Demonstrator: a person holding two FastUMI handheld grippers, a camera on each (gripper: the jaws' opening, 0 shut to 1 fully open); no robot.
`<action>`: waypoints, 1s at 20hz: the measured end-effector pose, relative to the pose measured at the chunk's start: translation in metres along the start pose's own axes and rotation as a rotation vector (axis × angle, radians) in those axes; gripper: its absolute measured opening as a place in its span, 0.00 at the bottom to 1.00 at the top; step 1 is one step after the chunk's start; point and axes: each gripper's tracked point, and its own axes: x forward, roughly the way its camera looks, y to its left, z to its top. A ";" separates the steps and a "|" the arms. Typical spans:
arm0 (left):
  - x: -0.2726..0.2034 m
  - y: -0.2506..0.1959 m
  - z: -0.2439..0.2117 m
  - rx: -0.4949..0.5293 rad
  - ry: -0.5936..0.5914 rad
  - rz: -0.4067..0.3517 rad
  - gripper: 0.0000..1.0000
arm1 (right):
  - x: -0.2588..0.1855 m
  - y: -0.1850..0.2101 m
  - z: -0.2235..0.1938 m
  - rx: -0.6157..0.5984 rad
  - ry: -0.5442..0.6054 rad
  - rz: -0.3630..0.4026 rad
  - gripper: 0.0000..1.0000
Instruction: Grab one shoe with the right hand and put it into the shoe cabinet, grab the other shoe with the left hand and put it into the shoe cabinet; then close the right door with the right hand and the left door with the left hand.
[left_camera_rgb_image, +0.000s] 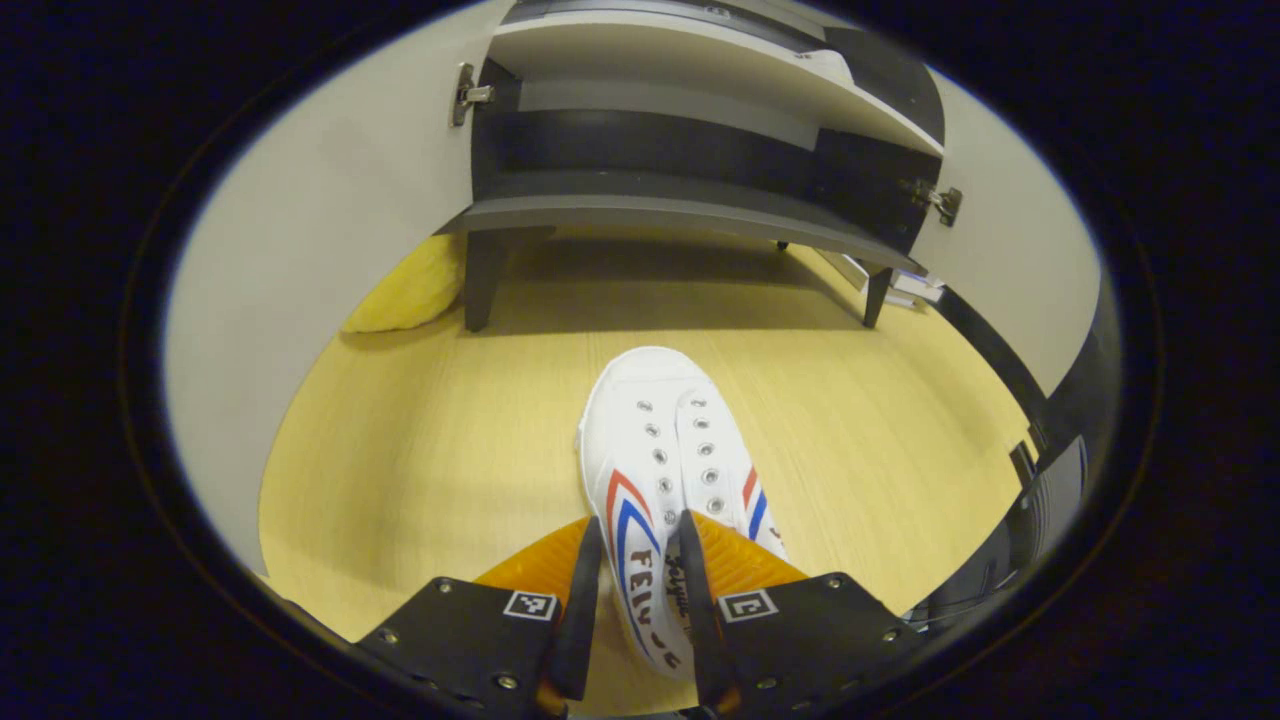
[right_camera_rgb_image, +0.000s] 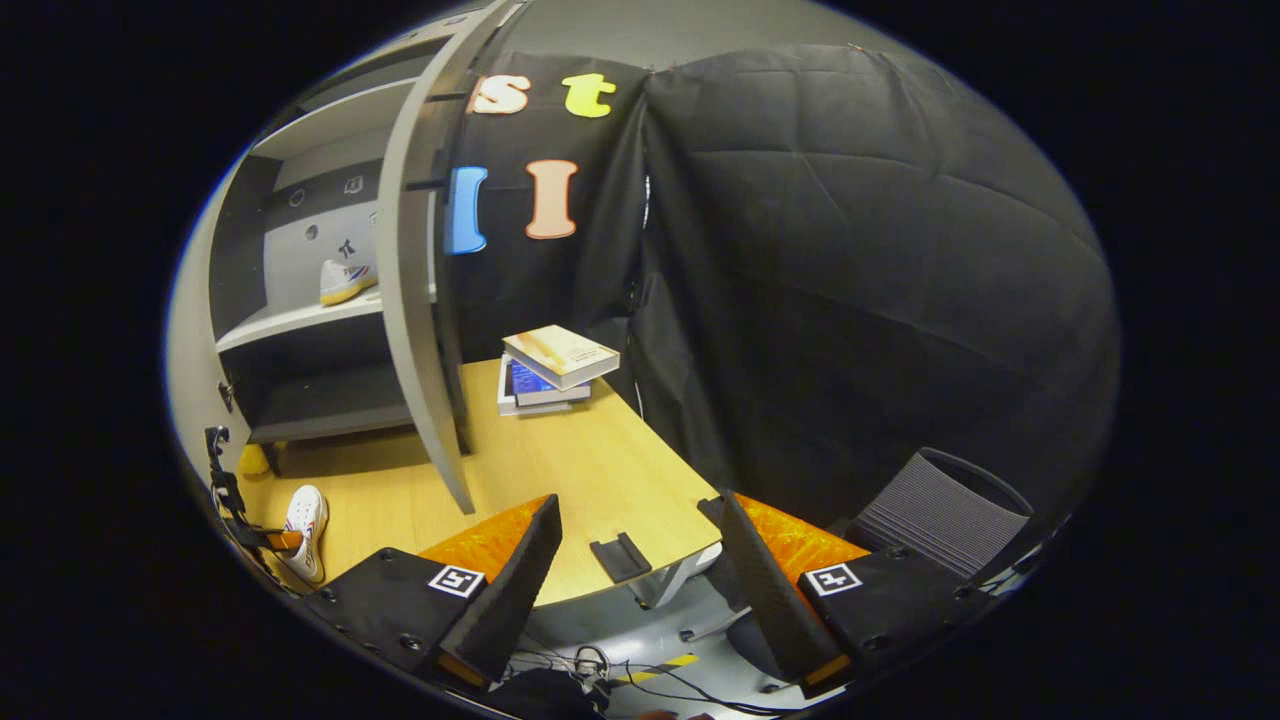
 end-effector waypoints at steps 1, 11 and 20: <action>-0.001 -0.002 -0.002 -0.003 0.012 0.002 0.43 | 0.002 -0.007 0.003 0.007 0.000 -0.017 1.00; -0.004 0.008 0.001 -0.065 0.058 0.077 0.06 | 0.043 -0.024 0.025 0.045 -0.001 -0.025 1.00; -0.038 0.018 0.049 -0.089 0.027 0.071 0.01 | 0.096 -0.020 0.053 0.079 -0.036 0.028 1.00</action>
